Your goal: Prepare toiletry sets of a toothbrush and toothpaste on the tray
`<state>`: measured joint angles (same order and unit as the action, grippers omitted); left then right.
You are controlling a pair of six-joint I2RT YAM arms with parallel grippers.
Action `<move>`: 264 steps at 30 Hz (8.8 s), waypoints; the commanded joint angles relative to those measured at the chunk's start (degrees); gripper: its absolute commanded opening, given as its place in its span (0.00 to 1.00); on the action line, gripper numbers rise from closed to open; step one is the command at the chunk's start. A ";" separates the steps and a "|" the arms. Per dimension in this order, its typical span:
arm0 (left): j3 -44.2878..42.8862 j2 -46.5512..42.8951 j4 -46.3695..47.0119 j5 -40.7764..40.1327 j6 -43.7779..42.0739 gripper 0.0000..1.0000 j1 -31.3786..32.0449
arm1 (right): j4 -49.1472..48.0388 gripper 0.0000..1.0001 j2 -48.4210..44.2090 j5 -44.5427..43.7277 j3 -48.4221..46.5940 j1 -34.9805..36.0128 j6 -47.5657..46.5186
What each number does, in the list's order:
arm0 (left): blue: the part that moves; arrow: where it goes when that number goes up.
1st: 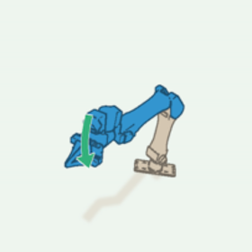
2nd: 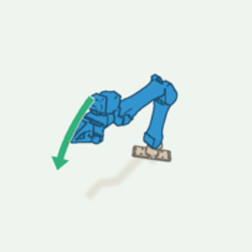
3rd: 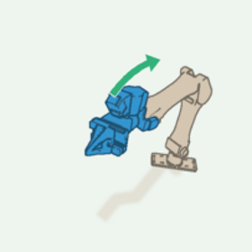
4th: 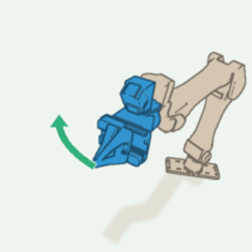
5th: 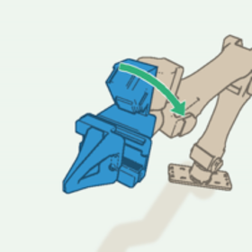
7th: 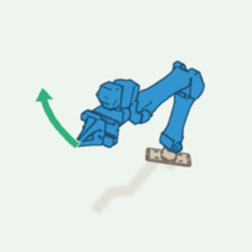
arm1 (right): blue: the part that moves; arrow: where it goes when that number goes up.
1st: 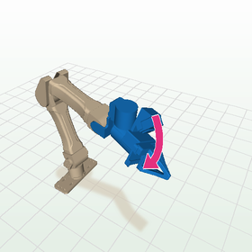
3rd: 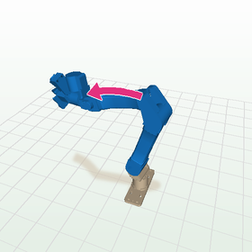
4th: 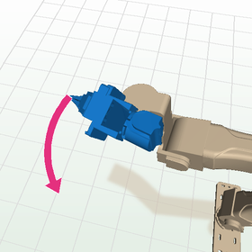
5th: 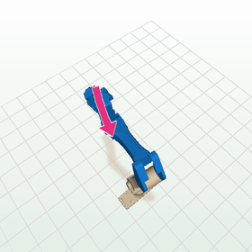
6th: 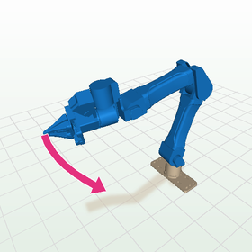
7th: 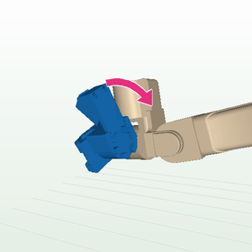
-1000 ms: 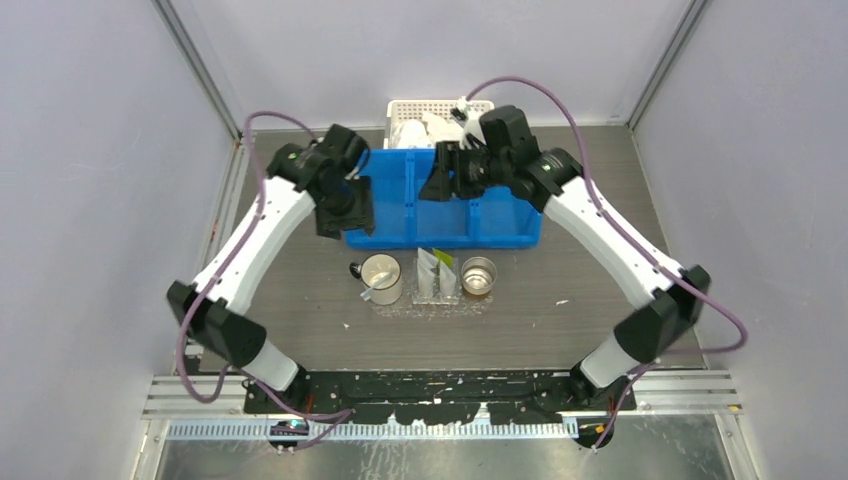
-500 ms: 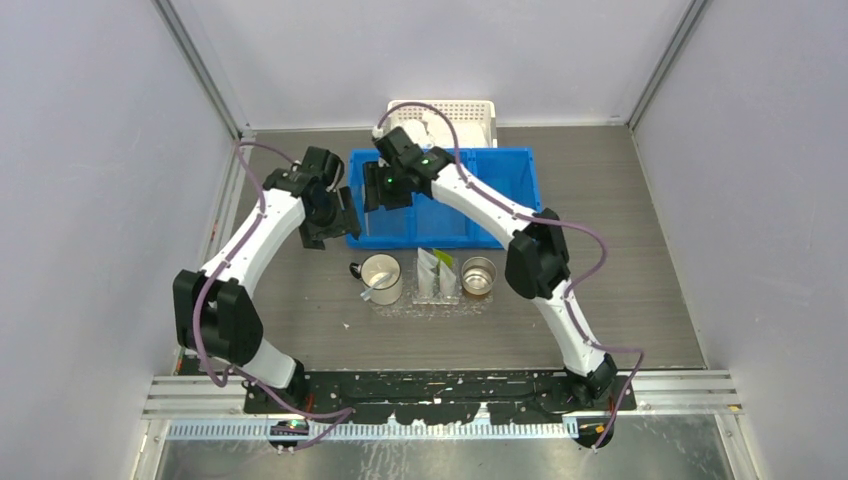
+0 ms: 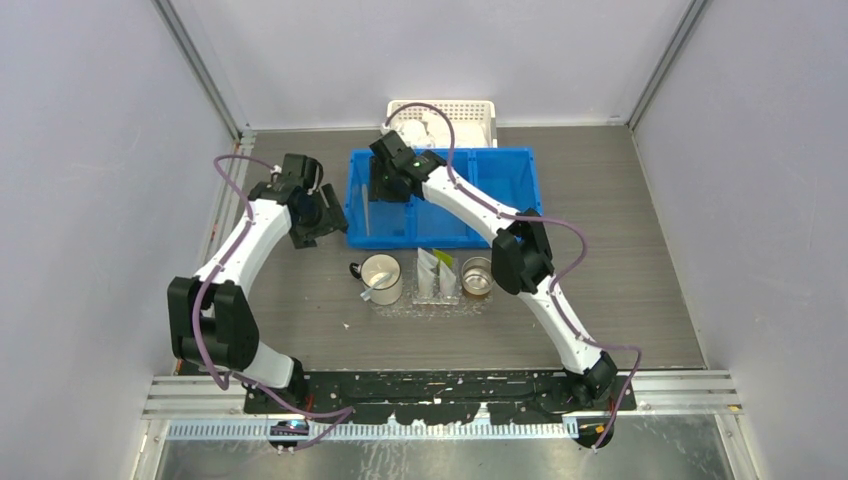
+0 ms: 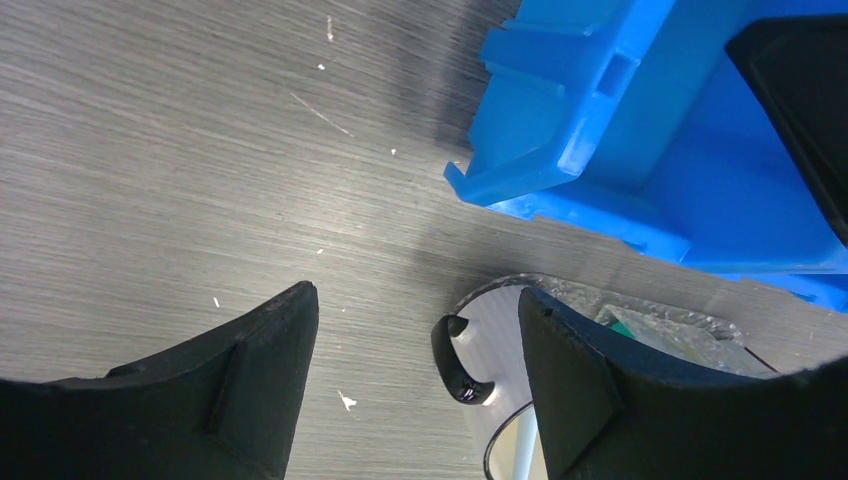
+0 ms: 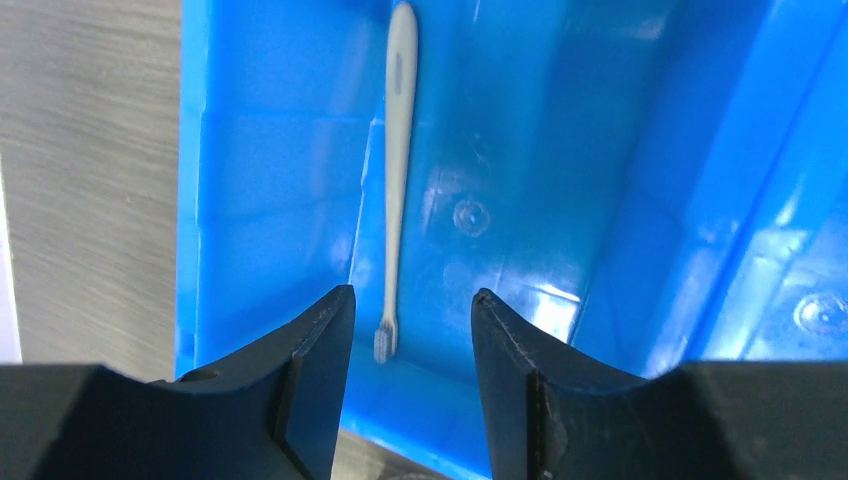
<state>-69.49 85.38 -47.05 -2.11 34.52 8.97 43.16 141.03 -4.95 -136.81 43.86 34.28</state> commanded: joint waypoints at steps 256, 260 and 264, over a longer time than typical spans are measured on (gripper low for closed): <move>16.69 -5.47 10.86 11.91 8.37 0.62 2.90 | 4.45 0.38 -59.83 5.73 73.76 -22.51 -8.92; 16.38 -5.00 11.25 11.50 9.04 0.62 4.21 | 4.39 0.38 -60.62 6.69 74.53 -22.49 -8.87; 15.77 -4.64 11.25 11.01 9.79 0.62 5.44 | 4.44 0.38 -60.91 7.08 74.80 -22.54 -8.88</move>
<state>-52.69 80.31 -37.43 9.61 43.16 13.06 49.25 82.67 0.97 -61.98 21.26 24.82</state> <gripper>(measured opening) 0.623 0.384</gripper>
